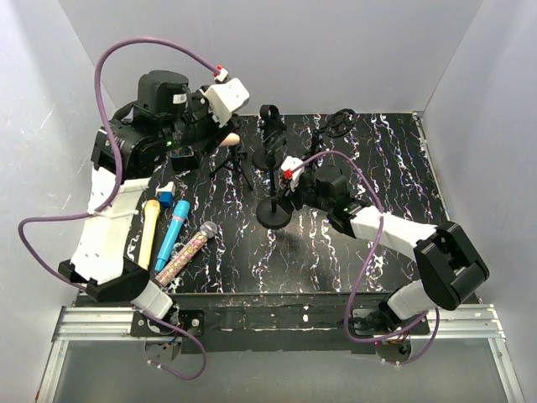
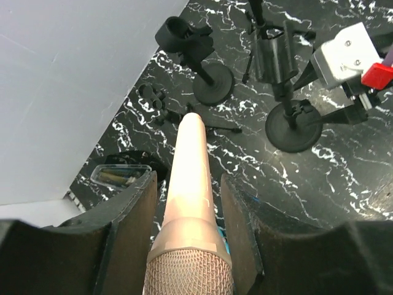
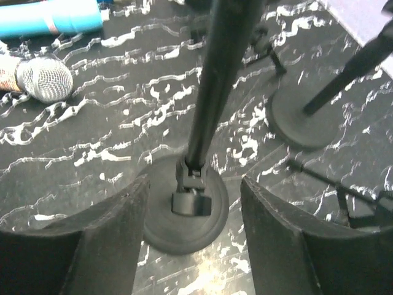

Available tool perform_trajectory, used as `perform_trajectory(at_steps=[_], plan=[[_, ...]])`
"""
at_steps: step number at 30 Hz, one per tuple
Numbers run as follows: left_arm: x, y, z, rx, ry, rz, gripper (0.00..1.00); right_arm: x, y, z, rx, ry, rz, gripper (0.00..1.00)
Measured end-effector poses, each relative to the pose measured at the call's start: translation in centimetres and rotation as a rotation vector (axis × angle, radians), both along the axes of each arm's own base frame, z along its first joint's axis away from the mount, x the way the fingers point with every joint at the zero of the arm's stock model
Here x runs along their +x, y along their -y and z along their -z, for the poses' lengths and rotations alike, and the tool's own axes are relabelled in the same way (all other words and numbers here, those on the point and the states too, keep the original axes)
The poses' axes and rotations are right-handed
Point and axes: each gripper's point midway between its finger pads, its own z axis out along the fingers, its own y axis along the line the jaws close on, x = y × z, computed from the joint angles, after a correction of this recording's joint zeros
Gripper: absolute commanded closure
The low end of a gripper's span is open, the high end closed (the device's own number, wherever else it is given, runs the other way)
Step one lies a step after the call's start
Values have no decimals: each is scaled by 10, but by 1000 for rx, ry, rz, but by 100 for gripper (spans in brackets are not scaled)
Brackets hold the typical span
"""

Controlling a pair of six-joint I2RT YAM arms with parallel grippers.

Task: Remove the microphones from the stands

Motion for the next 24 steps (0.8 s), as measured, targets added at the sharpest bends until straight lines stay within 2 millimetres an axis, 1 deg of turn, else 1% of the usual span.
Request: perform_trajectory(at_steps=[2, 4, 7, 10, 12, 15, 20, 24], plan=[[-5, -8, 0, 29, 9, -6, 100, -3, 7, 13, -49, -39, 15, 26], [-10, -18, -1, 67, 32, -13, 100, -7, 13, 16, -75, -56, 27, 26], [-21, -35, 4, 139, 55, -9, 100, -12, 20, 5, -76, -53, 37, 26], [-32, -49, 18, 222, 53, 9, 100, -16, 24, -9, -62, -36, 45, 25], [-36, -54, 29, 269, 38, 19, 100, -17, 28, -16, -57, -26, 58, 25], [-32, -60, 55, 349, -10, 18, 100, -19, 36, -23, -60, -19, 81, 23], [-24, -72, 111, 530, -123, 20, 100, -28, 50, -41, -55, -7, 115, 23], [-28, -84, 154, 646, -223, 28, 100, -38, 60, -57, -35, -2, 131, 23]])
